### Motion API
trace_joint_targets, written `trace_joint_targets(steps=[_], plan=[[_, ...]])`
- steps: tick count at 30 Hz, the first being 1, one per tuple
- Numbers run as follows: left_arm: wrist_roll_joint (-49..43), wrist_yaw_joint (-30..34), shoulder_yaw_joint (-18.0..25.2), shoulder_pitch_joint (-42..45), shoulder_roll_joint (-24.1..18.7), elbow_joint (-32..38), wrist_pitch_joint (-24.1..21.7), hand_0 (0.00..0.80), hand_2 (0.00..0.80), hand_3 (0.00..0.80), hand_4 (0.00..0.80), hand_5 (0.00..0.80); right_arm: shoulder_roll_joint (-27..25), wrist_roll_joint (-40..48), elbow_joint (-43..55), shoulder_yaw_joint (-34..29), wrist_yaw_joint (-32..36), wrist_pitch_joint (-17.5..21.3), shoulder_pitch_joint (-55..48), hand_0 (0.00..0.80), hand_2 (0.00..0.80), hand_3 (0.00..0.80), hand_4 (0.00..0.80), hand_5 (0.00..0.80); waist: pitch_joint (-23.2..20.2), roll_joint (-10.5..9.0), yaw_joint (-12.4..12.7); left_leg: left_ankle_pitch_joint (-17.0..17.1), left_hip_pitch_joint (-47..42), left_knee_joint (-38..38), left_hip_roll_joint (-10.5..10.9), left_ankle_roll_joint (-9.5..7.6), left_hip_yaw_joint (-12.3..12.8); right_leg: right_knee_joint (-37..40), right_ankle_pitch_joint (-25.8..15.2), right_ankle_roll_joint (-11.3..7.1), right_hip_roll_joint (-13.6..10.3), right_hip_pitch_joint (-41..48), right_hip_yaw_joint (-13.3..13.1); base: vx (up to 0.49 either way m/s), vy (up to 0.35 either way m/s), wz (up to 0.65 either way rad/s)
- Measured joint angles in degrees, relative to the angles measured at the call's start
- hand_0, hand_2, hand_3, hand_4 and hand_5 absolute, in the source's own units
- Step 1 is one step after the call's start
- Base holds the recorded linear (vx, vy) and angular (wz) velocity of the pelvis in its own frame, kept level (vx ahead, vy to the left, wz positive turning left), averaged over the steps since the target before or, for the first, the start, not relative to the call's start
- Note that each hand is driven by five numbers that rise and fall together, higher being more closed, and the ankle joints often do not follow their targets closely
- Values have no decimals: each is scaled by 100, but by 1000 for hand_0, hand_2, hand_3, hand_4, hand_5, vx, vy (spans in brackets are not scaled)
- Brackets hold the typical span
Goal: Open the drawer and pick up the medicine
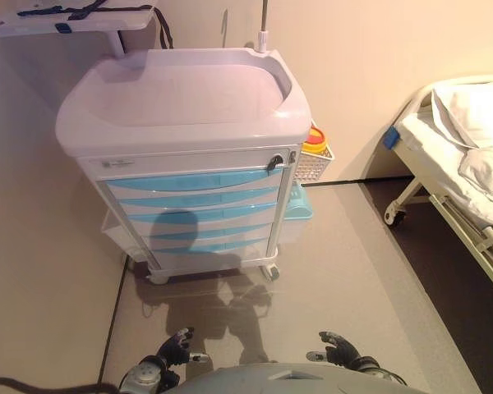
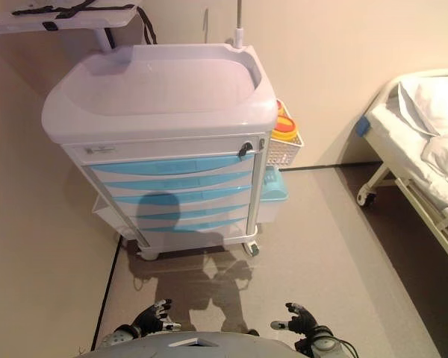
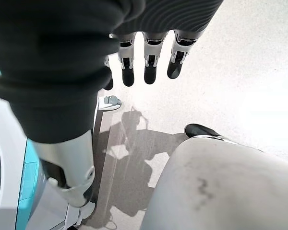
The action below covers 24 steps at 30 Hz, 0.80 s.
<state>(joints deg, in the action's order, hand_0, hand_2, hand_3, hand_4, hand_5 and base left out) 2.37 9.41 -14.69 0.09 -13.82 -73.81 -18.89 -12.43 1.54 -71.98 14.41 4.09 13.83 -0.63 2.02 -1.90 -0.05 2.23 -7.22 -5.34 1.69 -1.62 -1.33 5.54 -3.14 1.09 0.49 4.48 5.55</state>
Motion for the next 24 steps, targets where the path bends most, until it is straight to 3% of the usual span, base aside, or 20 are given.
trace_joint_targets(steps=[22, 24], plan=[[272, -26, 100, 58, -2, -1, 15, 0, 0, 0, 0, 0, -5, -59, -2, 0, 3, -7, -21, 0, 0, 0, 0, 0, 83, -17, 8, -36, 54, 1, 2, 28, -6, -18, 1, 0, 0, -49, 0, 13, 4, 0], [493, -60, 55, -31, -20, 16, 13, 0, 0, 0, 0, 0, -35, -56, 14, 125, -2, 1, 58, 0, 0, 0, 0, 0, 179, -6, 24, -49, 359, 103, 13, 26, -10, -183, 36, 48, -9, -382, -22, -123, -1, -3]])
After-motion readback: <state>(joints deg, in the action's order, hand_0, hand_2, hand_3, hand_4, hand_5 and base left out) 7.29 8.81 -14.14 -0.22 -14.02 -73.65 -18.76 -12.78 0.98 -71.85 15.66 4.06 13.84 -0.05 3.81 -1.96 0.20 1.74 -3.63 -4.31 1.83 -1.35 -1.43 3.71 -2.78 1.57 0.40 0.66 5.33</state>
